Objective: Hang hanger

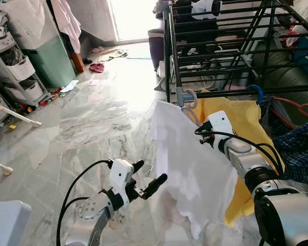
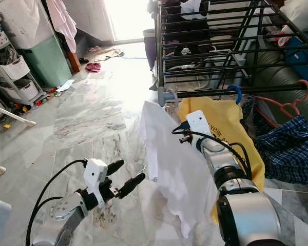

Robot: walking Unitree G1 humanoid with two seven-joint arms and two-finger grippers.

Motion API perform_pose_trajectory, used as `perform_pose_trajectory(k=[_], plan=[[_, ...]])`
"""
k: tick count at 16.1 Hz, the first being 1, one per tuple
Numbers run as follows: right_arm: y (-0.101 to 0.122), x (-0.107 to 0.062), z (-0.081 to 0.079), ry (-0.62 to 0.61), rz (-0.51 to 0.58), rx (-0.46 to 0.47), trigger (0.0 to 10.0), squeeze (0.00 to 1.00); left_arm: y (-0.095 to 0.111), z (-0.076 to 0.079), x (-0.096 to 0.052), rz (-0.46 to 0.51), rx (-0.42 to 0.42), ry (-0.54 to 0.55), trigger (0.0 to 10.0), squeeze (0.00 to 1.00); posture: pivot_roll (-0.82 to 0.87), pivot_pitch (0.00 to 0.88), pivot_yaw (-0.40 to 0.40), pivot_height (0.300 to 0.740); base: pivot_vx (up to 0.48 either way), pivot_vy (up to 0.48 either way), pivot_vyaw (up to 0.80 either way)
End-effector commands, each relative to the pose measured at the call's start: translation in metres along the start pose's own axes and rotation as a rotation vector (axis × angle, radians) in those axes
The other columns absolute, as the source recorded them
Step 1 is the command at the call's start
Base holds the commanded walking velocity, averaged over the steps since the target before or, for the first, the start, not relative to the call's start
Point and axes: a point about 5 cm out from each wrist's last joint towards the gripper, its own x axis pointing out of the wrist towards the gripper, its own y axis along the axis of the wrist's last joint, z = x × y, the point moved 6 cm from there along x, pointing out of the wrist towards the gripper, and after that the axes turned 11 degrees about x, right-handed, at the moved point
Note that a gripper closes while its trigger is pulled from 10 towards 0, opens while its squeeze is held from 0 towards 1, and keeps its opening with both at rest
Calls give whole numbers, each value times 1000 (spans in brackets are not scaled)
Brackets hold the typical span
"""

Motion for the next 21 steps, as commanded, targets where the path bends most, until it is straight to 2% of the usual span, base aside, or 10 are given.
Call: perform_pose_trajectory(k=[1,9,13,15,17,19,21], plan=[[7,1,0,4,27,11,0,0,0,-4,0,-5,19,13,10000,0,-163,0,98,740,0,0,0],[21,-1,0,23,80,-5,0,0,0,-4,3,-1,27,22,10000,0,-167,0,95,740,0,0,0],[23,-4,-17,134,116,-107,0,0,0,-7,4,-12,59,47,10000,0,-174,0,98,740,0,0,0],[27,-12,-22,197,172,-165,0,0,-1,-11,5,-13,77,79,10000,0,-184,0,101,740,0,0,0],[31,-19,-16,176,217,-167,0,0,0,-12,6,-9,83,94,10000,0,-190,0,102,740,0,0,0],[34,-29,0,55,294,-110,0,0,2,-14,7,-7,93,105,10000,0,-196,0,106,740,0,0,0],[32,-40,7,-21,364,-55,0,0,2,-16,9,-5,100,111,10000,0,-202,0,111,740,0,0,0]])
